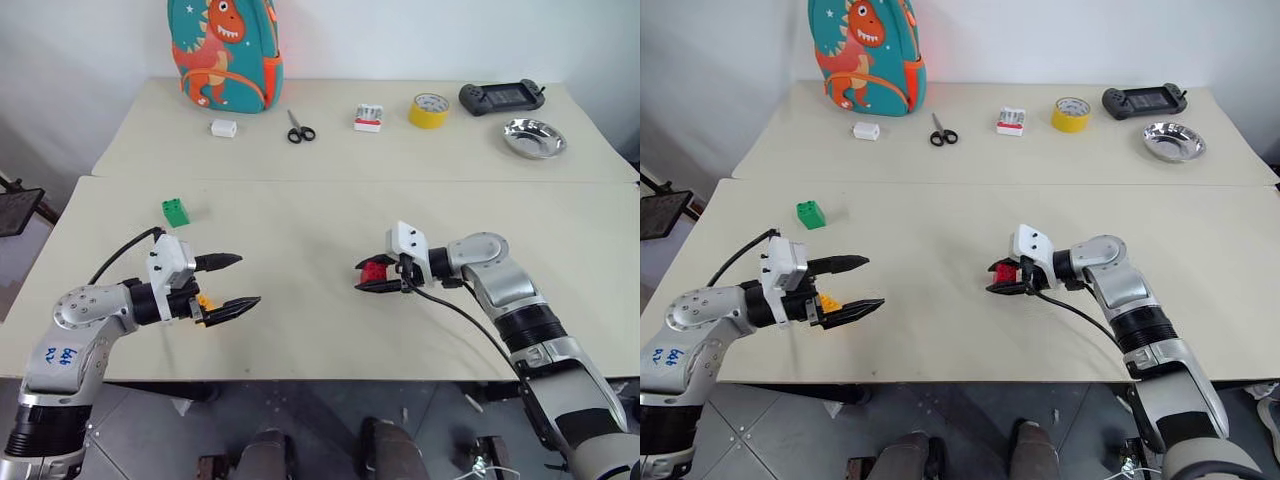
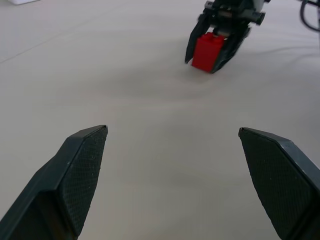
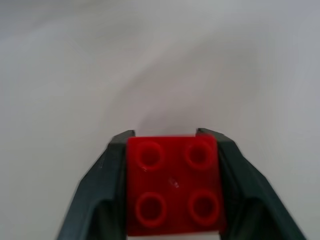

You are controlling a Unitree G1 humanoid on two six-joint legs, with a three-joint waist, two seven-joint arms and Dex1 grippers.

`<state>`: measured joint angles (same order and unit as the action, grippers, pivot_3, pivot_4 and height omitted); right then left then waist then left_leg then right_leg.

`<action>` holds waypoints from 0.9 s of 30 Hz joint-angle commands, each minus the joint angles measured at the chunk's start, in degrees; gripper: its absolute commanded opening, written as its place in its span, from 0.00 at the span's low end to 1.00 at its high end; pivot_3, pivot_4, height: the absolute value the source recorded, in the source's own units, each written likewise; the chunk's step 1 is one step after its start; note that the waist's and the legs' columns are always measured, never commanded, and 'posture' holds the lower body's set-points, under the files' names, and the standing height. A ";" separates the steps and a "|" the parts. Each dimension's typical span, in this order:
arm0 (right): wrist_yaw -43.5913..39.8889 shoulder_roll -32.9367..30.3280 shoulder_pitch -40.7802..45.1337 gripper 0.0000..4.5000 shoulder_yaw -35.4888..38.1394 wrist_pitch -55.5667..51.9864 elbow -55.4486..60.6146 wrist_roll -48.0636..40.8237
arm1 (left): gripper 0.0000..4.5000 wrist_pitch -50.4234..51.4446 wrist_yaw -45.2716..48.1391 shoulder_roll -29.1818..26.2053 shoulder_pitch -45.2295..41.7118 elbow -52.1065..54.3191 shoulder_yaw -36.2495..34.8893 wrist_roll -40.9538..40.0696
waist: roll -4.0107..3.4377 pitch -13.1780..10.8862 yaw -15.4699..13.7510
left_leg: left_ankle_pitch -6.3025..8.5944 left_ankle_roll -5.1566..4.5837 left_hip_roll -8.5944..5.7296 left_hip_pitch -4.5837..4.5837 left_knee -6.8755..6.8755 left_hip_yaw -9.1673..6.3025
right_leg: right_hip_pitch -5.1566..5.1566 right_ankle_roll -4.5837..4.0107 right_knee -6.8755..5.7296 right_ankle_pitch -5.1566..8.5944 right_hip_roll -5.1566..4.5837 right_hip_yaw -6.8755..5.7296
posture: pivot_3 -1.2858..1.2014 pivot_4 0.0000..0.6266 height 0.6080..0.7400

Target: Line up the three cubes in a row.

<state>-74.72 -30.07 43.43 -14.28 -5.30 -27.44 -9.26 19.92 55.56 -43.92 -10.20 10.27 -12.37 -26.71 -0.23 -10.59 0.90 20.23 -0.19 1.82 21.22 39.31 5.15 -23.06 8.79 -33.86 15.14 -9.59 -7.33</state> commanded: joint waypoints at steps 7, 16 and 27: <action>-6.34 -0.85 -6.88 0.99 16.78 7.76 11.52 -17.75 | 1.00 -7.64 4.95 -5.21 7.75 -18.28 -21.88 -3.52 | 0.03 -0.01 0.82 | 0.02 0.04 0.00 -0.01 -0.19 0.03 | -0.10 0.00 0.02 0.00 0.00 -0.05 | 0.52 0.24 1.00; -6.57 -0.80 -27.03 0.99 21.95 7.22 24.67 -24.87 | 1.00 -10.84 1.95 0.40 22.93 -22.11 -31.96 -3.61 | 0.10 0.02 0.55 | 0.07 0.02 0.03 -0.06 -0.16 0.15 | -0.11 0.00 0.01 0.00 0.00 0.03 | 0.52 0.24 1.00; 5.19 4.90 -31.55 0.99 25.94 16.76 26.42 -22.44 | 1.00 -8.92 -25.51 21.58 17.10 -1.19 -28.95 -7.02 | 0.53 0.28 -0.22 | 0.08 0.05 0.08 -0.14 -0.07 0.18 | -0.14 -0.09 -0.19 -0.05 -0.02 0.17 | 0.52 0.24 1.00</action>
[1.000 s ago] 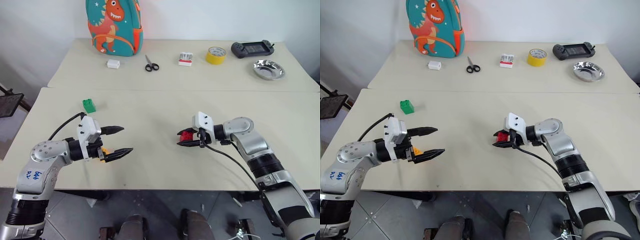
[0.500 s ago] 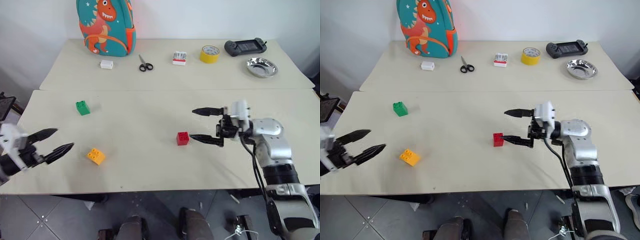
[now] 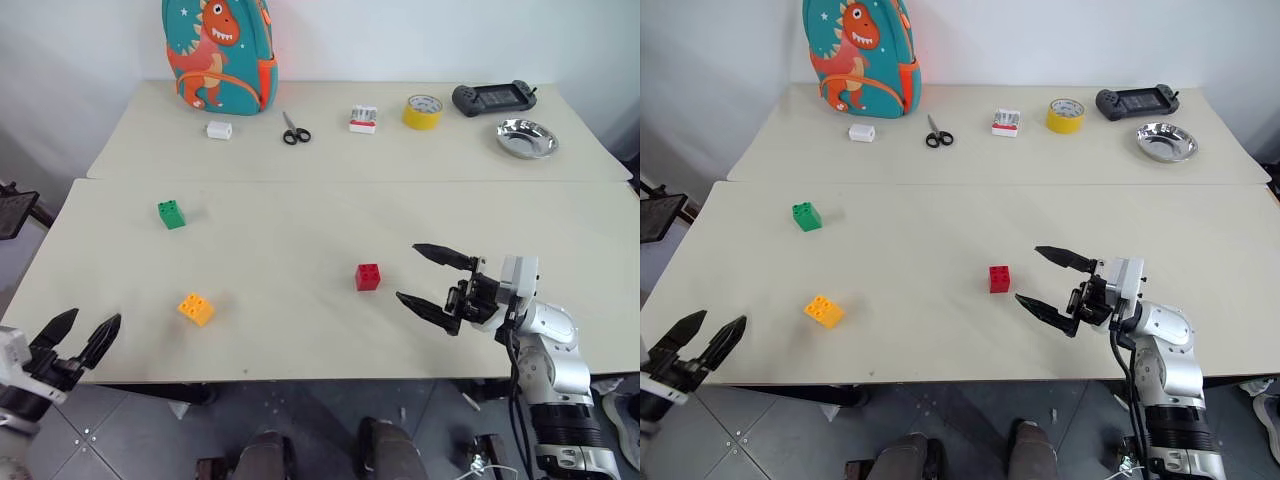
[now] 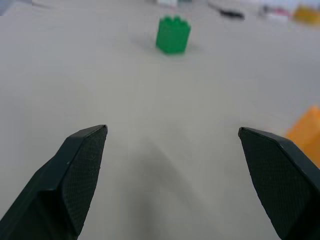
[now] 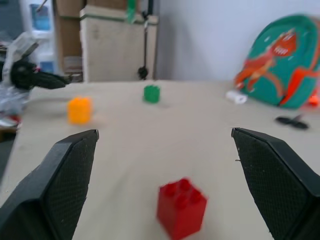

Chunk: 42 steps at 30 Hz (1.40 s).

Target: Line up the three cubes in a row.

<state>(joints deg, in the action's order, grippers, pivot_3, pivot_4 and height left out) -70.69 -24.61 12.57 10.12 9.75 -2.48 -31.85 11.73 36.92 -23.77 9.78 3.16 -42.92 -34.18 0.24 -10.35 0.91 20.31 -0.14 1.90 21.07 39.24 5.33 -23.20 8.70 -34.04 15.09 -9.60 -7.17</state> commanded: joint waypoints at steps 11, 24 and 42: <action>2.50 -1.69 1.51 0.99 -1.65 -2.27 4.12 -0.83 | 1.00 22.77 -36.50 -3.65 -38.68 -5.97 22.47 18.49 | 0.10 0.11 -1.29 | 0.03 -0.06 -0.03 0.07 0.41 0.00 | 0.07 -0.05 -0.14 -0.04 0.03 -0.03 | 0.52 0.24 1.00; 4.89 -2.51 -0.16 0.99 -1.81 -4.47 7.40 -0.95 | 1.00 16.04 -39.67 -1.27 -52.72 -28.21 25.02 22.47 | 0.12 0.10 -0.82 | 0.02 -0.04 -0.02 0.10 0.32 0.02 | 0.07 -0.02 0.00 -0.05 0.06 -0.13 | 0.52 0.24 1.00; 6.48 -5.06 -0.67 1.00 0.25 -3.80 8.46 -0.30 | 0.34 8.03 -9.04 -7.28 -52.25 -28.09 22.67 10.99 | 0.13 0.10 -0.83 | 0.02 -0.04 -0.02 0.11 0.35 0.02 | 0.07 -0.01 0.00 -0.05 0.06 -0.12 | 0.52 0.24 1.00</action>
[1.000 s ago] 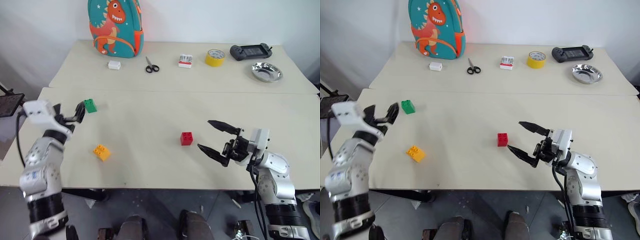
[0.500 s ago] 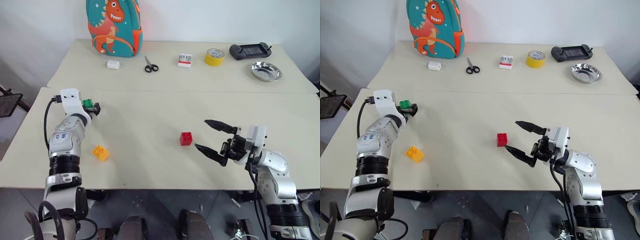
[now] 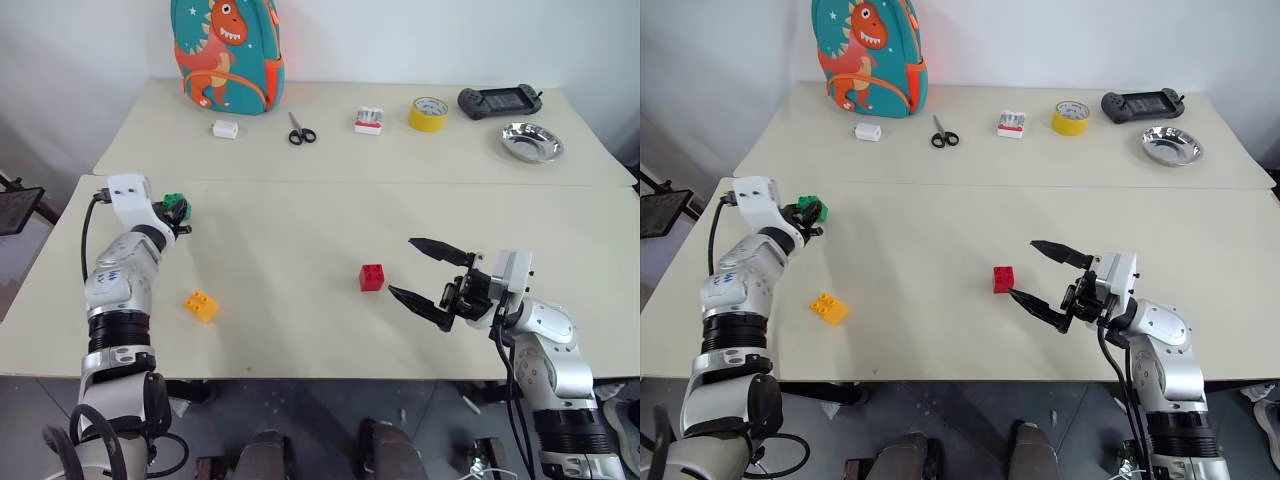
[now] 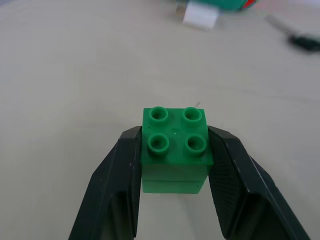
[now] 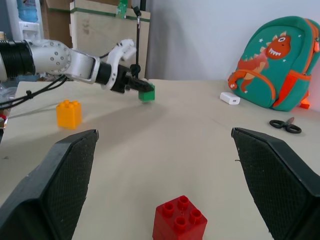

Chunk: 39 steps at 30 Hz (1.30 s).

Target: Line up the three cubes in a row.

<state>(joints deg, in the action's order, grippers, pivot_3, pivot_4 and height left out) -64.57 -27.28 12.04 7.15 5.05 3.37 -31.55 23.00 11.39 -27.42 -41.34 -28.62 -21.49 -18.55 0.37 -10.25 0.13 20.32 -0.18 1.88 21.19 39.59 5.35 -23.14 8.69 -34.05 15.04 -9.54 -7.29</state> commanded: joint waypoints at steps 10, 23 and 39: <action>0.00 -9.14 -6.24 1.00 10.41 0.25 3.42 -1.72 | 0.34 -17.12 73.02 -7.56 -10.75 -2.73 30.39 3.48 | 0.00 0.00 -1.51 | 0.01 -0.02 -0.03 0.04 0.09 0.15 | 0.04 0.00 0.11 0.00 0.01 -0.01 | 0.52 0.24 1.00; 3.60 -8.90 -13.70 1.00 11.71 -1.65 12.03 -2.89 | 0.34 -26.55 71.54 2.42 -15.75 -17.95 35.47 13.30 | 0.05 -0.03 -1.18 | 0.05 -0.12 -0.01 0.14 0.16 0.18 | 0.00 0.02 0.17 -0.01 0.01 0.03 | 0.52 0.24 1.00; 0.05 -7.63 -6.85 1.00 4.51 -4.55 9.65 -4.69 | 0.99 -17.31 73.50 -9.00 -7.90 -1.15 21.91 2.86 | 0.03 -0.03 -0.27 | 0.07 -0.16 0.04 0.14 0.23 0.11 | -0.06 0.01 0.02 -0.01 0.01 0.03 | 0.52 0.24 1.00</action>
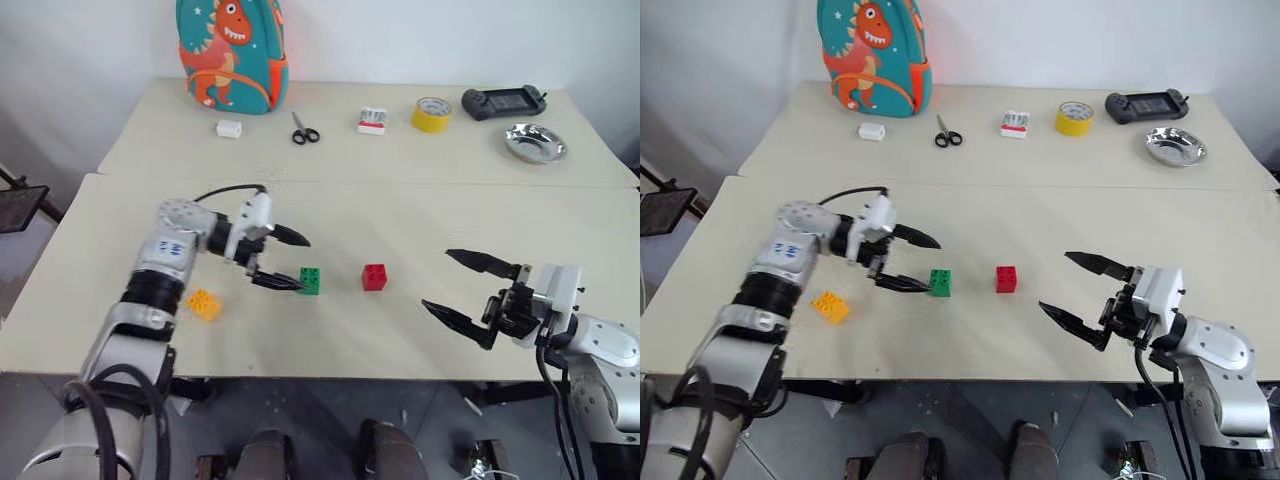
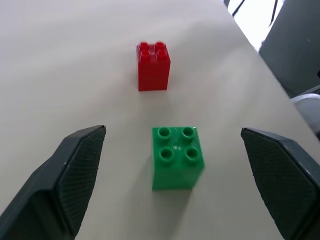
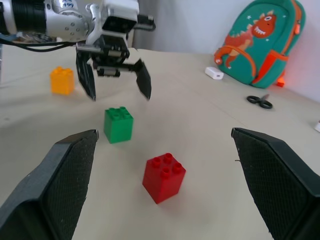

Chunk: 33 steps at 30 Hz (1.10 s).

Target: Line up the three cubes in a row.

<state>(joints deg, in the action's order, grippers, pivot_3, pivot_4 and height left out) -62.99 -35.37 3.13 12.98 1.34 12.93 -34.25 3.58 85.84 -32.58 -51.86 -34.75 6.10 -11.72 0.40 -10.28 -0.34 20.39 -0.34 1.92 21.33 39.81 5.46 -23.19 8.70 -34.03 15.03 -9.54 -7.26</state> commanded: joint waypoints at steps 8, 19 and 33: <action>-6.77 2.82 8.66 1.00 -9.77 -0.87 -1.15 -0.11 | 0.99 7.13 -11.72 -14.94 33.34 17.55 -32.68 -14.55 | -0.05 -0.02 1.90 | 0.06 0.06 0.05 -0.06 -0.10 -0.08 | -0.06 0.00 -0.10 0.00 0.00 -0.01 | 0.52 0.24 1.00; -12.77 3.95 12.04 1.00 -14.91 2.84 -3.47 2.58 | 0.99 9.03 -20.79 -3.97 73.53 40.28 -50.85 -21.05 | 0.05 -0.02 0.27 | 0.32 0.07 0.21 -0.07 0.18 -0.05 | 0.01 -0.04 -0.09 0.02 0.00 -0.07 | 0.52 0.24 1.00; -12.97 3.83 12.54 1.00 -13.96 1.78 -5.39 2.71 | 0.95 6.81 -33.59 1.75 60.58 41.73 -31.72 -14.71 | -0.02 0.08 0.50 | 0.35 0.08 0.20 -0.11 0.19 0.12 | -0.04 -0.13 -0.17 0.03 0.02 -0.06 | 0.52 0.24 1.00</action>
<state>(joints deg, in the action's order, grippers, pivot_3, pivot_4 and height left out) -76.44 -31.30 16.38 -2.11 2.68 5.63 -30.86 11.35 52.55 -31.13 8.97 7.72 -26.09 -26.50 0.38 -10.20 0.16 20.74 -0.26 2.13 21.21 39.99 5.60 -23.25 8.57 -34.20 15.05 -9.51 -7.33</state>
